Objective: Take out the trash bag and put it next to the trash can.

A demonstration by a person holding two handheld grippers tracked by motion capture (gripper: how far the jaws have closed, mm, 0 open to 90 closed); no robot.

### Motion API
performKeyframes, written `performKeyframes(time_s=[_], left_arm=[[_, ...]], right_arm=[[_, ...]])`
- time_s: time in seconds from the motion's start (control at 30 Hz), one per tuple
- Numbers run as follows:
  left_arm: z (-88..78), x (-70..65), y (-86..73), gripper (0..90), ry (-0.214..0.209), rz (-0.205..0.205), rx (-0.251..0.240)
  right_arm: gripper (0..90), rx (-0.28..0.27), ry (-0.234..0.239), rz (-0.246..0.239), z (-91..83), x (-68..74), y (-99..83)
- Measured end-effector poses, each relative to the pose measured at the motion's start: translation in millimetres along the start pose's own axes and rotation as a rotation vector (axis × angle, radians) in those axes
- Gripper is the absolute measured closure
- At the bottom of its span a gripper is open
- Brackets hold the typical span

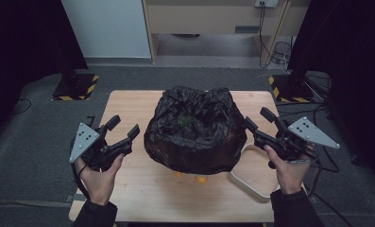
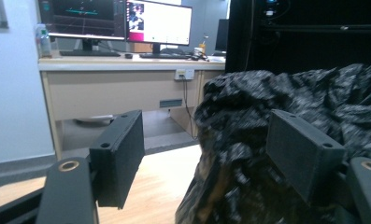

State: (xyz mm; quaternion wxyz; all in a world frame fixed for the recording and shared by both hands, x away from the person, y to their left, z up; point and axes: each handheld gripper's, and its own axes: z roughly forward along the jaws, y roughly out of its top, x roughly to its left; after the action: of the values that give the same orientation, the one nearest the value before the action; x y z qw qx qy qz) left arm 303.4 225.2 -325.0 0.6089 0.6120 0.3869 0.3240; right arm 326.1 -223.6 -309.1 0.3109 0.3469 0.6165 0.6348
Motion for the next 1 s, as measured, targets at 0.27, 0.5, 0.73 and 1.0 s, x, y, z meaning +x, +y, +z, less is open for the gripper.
performKeyframes(time_s=[0.27, 0.5, 0.73, 1.0], left_arm=[[11.4, -14.3, 12.4, 30.4, -0.030, -0.005, -0.005], [23.2, -24.0, 17.2, 35.0, -0.053, 0.011, 0.007], [39.4, -29.1, 18.1, 38.3, -0.087, 0.047, 0.006], [52.9, -36.0, 17.3, 41.4, -0.101, 0.042, 0.011]], right_arm=[[37.5, -0.005, 0.043, -0.011, 5.2, 12.8, 10.7], [38.5, 0.004, 0.075, -0.020, 10.8, 21.5, 12.8], [38.7, 0.013, 0.102, -0.027, 15.0, 28.9, 13.0], [42.9, 0.036, 0.131, -0.034, 25.3, 38.8, 12.1]])
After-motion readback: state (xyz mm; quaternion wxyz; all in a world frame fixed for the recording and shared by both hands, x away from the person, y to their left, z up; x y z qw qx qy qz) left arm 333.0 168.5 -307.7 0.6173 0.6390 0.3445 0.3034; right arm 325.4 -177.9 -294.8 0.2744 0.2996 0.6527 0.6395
